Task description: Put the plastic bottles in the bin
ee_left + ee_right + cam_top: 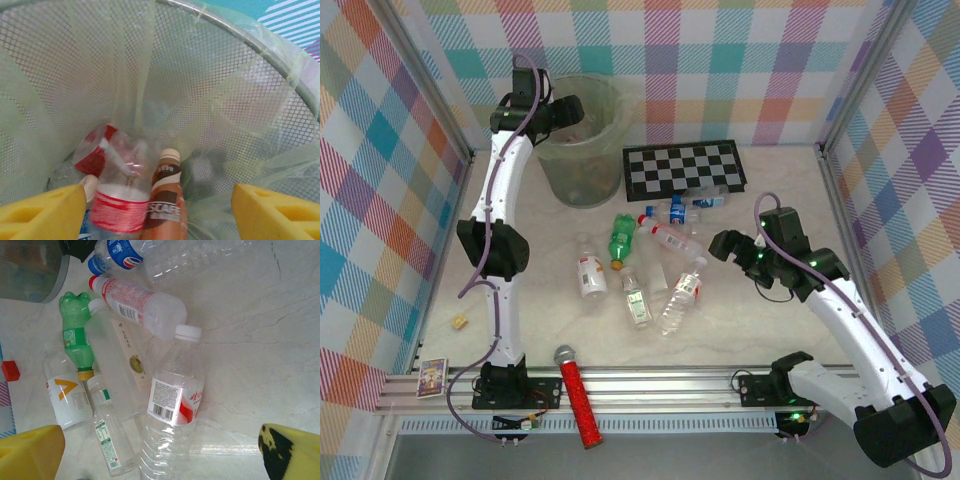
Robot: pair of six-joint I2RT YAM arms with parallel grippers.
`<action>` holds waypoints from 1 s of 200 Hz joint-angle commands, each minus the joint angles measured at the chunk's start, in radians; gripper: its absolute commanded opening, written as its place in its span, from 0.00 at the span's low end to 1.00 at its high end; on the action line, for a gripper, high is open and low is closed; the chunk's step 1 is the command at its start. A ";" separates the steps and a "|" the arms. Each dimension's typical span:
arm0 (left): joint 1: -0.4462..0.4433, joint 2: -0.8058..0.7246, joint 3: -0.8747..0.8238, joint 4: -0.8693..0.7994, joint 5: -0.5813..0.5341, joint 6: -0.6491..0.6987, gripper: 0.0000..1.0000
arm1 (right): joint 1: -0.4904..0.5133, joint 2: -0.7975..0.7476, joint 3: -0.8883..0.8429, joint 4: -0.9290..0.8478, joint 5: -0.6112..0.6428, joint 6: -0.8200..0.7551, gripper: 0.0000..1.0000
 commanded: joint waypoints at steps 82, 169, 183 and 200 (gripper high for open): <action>0.002 -0.138 -0.046 0.017 0.065 0.050 0.81 | -0.023 0.071 0.034 -0.012 0.141 0.213 0.99; -0.088 -0.615 -0.564 0.113 0.083 0.112 0.86 | -0.164 0.340 -0.003 0.221 0.077 0.639 0.99; -0.142 -0.711 -0.709 0.140 0.079 0.113 0.87 | -0.182 0.407 0.032 0.235 0.061 0.670 0.98; -0.201 -0.809 -0.869 0.176 0.072 0.097 0.88 | -0.191 0.489 0.083 0.253 0.052 0.686 0.98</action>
